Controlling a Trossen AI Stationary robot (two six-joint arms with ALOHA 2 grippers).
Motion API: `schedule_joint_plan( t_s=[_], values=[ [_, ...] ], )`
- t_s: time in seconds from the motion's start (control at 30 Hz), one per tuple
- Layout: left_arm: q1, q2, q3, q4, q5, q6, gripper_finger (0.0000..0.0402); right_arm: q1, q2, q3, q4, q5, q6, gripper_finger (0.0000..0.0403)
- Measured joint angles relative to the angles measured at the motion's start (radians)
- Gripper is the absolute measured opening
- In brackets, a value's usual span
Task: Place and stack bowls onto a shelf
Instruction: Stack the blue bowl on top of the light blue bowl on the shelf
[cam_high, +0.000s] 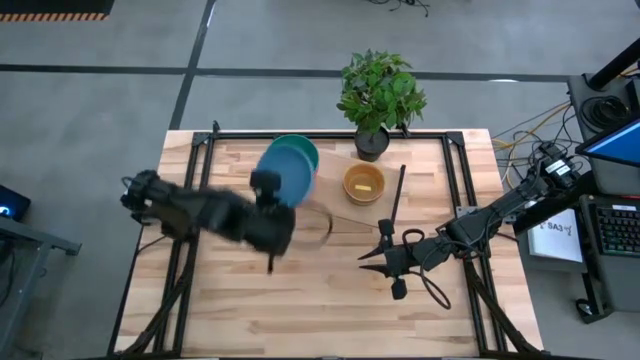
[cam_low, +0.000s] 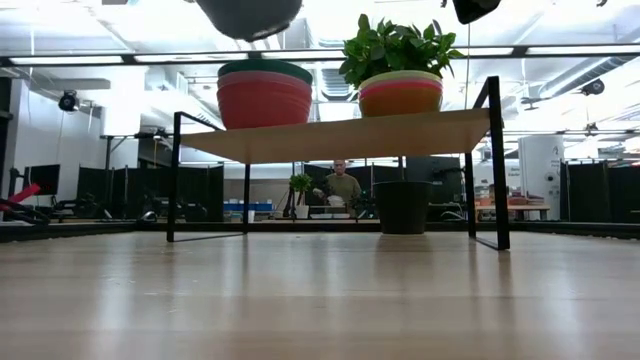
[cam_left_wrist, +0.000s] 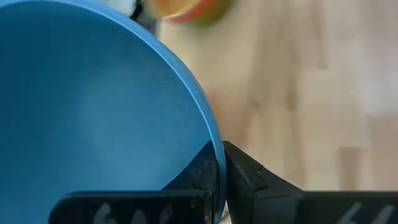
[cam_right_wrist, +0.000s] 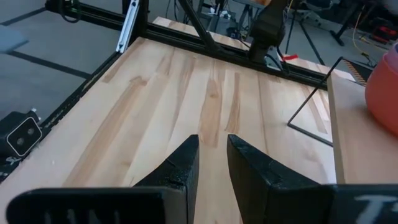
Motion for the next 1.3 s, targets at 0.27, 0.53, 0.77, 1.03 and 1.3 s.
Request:
schedule_joint_plan(
  t_s=[0.27,0.53,0.77,1.03,1.3],
  values=[
    [0.268,-0.005,0.051,0.047,0.072,0.124,0.0000,0.000,0.000,0.000,-0.001,0.000,0.000,0.0073],
    [0.383,0.001,0.050,0.062,0.367,0.164,0.0000,0.000,0.000,0.000,-0.005,0.000,0.003,0.0073],
    [0.385,0.008,0.050,0.074,0.366,0.202,0.0012,0.000,0.000,0.000,-0.009,0.000,0.025,0.0073],
    [0.386,0.008,0.054,0.070,0.362,0.202,0.0070,0.000,0.000,0.000,-0.015,0.000,0.028,0.0073],
    [0.385,0.007,0.164,0.040,0.363,0.228,0.0109,0.000,0.000,0.000,-0.030,0.000,0.039,0.0073]
  ],
)
